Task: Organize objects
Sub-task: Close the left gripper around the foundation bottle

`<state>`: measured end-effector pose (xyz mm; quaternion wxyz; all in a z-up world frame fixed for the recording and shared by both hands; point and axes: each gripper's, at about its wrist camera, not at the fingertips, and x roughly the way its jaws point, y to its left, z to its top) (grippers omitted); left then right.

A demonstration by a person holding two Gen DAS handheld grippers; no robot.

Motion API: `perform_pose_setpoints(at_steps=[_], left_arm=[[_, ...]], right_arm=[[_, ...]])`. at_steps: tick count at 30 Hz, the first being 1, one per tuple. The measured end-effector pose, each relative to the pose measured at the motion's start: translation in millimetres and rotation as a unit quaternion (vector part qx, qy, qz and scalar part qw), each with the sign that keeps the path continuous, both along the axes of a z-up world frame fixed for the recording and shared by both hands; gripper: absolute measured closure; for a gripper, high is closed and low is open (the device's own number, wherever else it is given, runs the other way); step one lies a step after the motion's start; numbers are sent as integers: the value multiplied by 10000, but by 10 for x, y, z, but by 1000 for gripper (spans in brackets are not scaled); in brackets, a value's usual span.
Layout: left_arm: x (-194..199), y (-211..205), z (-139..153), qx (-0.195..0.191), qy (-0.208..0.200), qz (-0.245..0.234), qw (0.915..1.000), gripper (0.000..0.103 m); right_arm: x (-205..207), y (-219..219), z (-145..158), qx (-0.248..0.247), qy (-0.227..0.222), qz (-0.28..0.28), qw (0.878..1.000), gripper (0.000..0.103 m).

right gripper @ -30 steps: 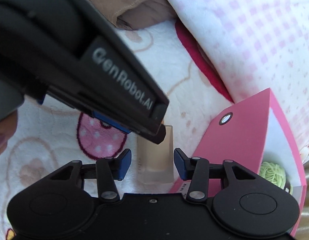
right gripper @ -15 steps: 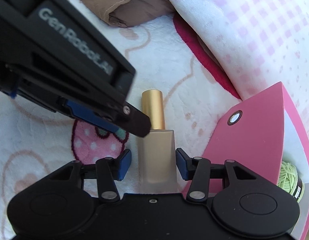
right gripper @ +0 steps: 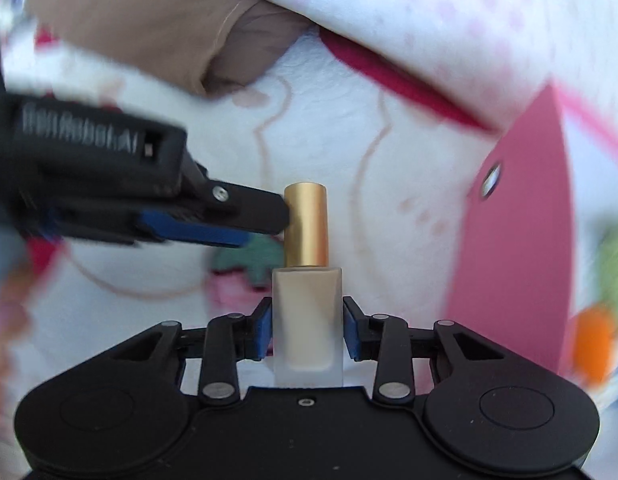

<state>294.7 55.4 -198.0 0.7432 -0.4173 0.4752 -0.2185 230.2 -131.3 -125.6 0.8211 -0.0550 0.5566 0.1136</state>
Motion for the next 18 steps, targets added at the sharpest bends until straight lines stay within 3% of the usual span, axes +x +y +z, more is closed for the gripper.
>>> perform_pose_setpoints(at_steps=[3, 5, 9, 14, 18], left_arm=[[-6, 57, 34, 122, 4, -53, 9999, 74], [-17, 84, 29, 267, 39, -85, 9996, 74], [-65, 73, -14, 513, 195, -140, 9984, 74], [-191, 43, 27, 857, 203, -182, 9959, 70], [-318, -11, 7, 968, 342, -283, 9943, 66]], right_arm=[[14, -101, -6, 1039, 301, -472, 9930, 63], [-39, -23, -56, 1348, 296, -556, 9889, 60], [-63, 53, -117, 1350, -69, -340, 9902, 57], [-22, -95, -160, 1632, -341, -196, 9858, 46], [-158, -36, -158, 1441, -651, 17, 9874, 45]])
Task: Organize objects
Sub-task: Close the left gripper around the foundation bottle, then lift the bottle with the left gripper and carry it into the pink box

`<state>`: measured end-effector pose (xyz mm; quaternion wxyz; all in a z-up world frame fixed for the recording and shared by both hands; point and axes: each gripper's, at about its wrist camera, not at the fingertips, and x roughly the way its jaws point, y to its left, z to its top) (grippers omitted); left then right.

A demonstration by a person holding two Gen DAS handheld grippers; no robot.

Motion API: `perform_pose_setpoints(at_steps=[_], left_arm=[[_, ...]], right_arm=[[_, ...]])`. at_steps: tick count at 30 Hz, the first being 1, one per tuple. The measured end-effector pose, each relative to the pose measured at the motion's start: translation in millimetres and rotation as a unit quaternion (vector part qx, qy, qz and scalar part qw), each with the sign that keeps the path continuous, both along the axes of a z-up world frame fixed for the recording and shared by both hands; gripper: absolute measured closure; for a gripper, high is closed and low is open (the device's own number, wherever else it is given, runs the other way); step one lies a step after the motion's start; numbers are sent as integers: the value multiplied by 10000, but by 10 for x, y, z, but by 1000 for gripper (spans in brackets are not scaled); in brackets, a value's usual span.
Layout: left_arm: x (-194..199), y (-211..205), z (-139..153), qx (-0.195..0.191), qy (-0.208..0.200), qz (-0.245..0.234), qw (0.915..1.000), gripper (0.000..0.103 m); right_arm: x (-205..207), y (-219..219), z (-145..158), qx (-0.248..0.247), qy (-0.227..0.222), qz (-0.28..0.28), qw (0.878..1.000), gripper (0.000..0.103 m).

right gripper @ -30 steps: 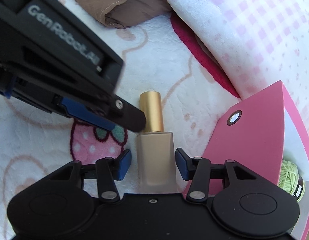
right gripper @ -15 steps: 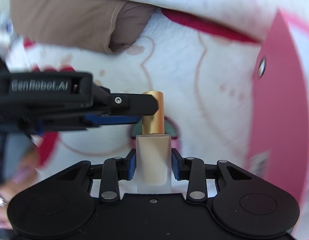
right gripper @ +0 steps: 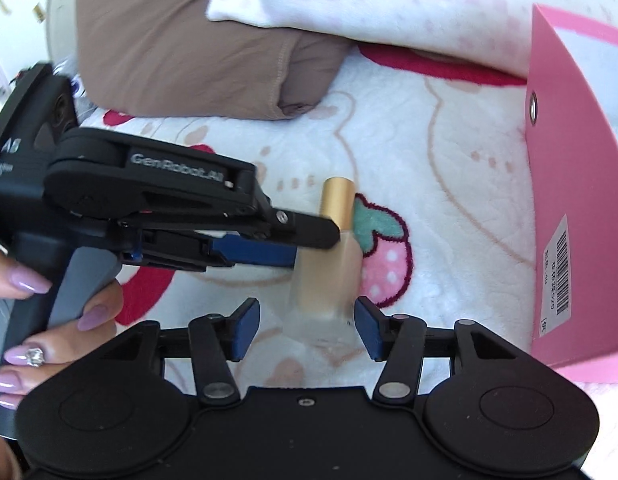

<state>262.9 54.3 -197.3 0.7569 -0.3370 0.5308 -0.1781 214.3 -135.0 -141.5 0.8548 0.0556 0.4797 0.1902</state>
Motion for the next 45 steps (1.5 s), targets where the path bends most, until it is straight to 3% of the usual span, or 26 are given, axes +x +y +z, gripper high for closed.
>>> perform_pose_setpoints(at_steps=[3, 4, 6, 10, 15, 24, 29, 33, 40, 45], left_arm=[[-97, -63, -14, 60, 36, -27, 10000, 62], [-120, -84, -17, 82, 51, -38, 9999, 62], [-165, -121, -26, 58, 55, 8, 10000, 62], [-202, -176, -47, 45, 26, 256, 9997, 62], [-223, -245, -26, 218, -214, 268, 9992, 62], [-259, -246, 34, 255, -272, 312, 9988, 61], [-427, -276, 264, 545, -377, 174, 9976, 63], [-703, -349, 459, 772, -582, 150, 9952, 62], [-1011, -465, 620, 478, -705, 59, 9963, 62], [-1231, -663, 984, 485, -966, -66, 9941, 62]], right_arm=[[-50, 39, -75, -136, -117, -10, 9998, 47], [-68, 53, -99, -252, -204, -30, 9995, 61], [-143, 121, -99, -712, -459, 141, 9963, 62], [-226, 121, -79, -804, -614, 142, 9948, 62], [-26, 18, -210, -523, -307, 22, 9982, 61], [15, 28, -186, -475, -330, -88, 9983, 60], [-143, -121, -74, 233, -239, -219, 9992, 60], [-355, -178, 31, 514, -270, -187, 9981, 60], [-763, -253, 250, 188, -531, -44, 9984, 60], [-985, -437, 542, 182, -699, -105, 9973, 60]])
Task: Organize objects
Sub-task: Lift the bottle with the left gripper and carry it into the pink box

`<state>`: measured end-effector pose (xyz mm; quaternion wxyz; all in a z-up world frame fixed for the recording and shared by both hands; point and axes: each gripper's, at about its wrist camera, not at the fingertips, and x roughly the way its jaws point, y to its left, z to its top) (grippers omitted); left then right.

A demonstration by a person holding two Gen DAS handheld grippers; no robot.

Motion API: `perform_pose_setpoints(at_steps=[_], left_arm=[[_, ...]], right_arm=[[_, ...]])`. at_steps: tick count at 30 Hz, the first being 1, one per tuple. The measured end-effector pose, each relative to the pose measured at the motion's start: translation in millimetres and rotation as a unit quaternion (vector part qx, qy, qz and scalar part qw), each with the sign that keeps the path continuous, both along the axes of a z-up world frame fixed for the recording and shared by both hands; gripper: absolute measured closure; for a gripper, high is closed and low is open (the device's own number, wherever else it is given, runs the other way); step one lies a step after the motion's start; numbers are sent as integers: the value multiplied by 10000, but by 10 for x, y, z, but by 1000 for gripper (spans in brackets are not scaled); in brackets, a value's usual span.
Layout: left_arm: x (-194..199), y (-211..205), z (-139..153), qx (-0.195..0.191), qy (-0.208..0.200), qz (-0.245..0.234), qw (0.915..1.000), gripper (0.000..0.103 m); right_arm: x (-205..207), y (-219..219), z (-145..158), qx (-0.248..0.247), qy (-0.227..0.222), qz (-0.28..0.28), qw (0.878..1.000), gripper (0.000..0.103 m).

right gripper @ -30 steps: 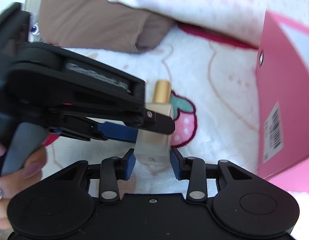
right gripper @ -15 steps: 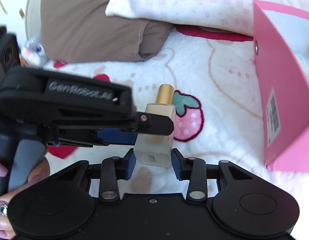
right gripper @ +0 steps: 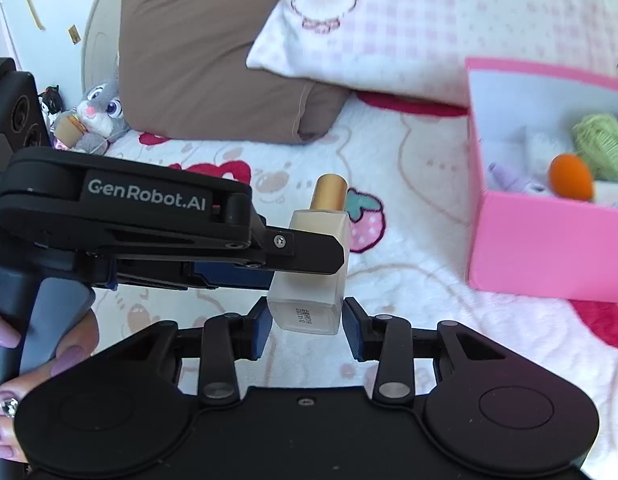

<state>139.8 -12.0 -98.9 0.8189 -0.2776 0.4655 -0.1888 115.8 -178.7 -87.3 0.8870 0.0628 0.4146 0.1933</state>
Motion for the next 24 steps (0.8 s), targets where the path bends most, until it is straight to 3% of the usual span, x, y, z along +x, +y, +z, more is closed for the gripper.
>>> perform_pose_setpoints(at_steps=[13, 24], left_arm=[[69, -717, 816, 24, -375, -689, 9969, 62], [518, -1535, 970, -170, -441, -1151, 9922, 62]], right_arm=[[-299, -558, 668, -183, -556, -549, 9968, 60], [-123, -1204, 774, -425, -691, -1256, 9888, 60]])
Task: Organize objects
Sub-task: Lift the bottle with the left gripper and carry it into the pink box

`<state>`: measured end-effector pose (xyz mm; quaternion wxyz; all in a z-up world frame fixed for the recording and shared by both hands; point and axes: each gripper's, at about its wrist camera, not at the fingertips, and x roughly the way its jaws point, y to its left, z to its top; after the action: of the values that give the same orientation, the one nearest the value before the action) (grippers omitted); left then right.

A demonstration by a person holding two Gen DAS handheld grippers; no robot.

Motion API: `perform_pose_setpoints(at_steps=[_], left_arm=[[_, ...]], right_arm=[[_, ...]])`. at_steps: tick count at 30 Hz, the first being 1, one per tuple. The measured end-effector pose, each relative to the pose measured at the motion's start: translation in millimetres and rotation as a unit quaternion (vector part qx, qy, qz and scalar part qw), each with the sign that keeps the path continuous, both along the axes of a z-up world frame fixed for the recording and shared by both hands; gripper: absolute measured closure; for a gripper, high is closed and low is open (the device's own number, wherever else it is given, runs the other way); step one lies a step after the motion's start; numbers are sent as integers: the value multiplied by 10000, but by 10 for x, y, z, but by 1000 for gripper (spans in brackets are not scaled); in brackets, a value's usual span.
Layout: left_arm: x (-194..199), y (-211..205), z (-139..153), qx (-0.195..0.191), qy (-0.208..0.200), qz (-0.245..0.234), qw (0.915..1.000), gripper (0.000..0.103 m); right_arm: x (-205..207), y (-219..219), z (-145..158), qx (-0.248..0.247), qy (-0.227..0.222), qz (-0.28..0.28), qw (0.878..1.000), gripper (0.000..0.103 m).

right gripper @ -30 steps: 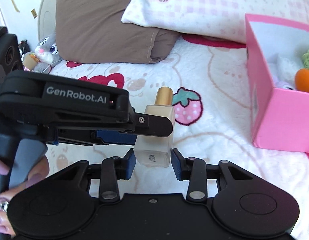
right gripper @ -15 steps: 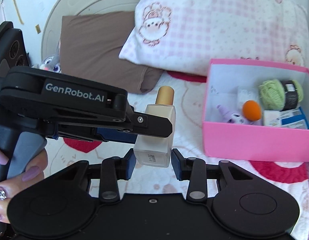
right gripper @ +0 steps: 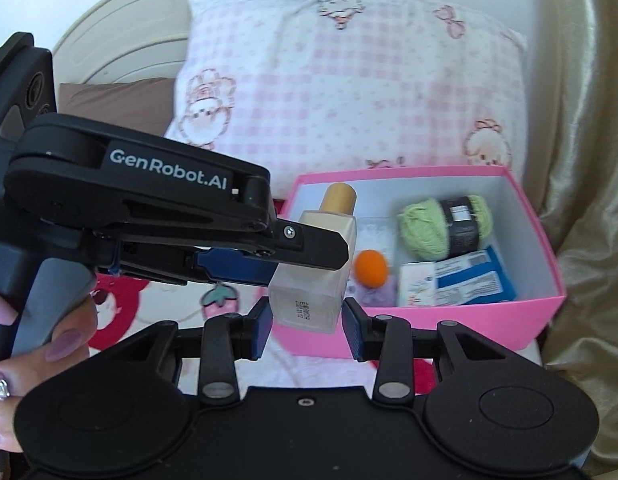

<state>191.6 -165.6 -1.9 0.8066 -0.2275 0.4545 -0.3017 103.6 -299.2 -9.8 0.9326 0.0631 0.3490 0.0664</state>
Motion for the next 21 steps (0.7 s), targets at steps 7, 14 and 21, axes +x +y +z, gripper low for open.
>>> perform_pose_setpoints(at_steps=[7, 14, 21], left_arm=[[538, -513, -198, -219, 444, -295, 9983, 62], [1008, -894, -505, -251, 796, -312, 9960, 63], [1262, -1051, -828, -52, 1148, -389, 9926, 64]], right_arm=[[304, -404, -114, -215, 208, -502, 9983, 60], [698, -776, -331, -103, 615, -893, 9941, 60], [976, -875, -618, -28, 1257, -1048, 9865, 61]])
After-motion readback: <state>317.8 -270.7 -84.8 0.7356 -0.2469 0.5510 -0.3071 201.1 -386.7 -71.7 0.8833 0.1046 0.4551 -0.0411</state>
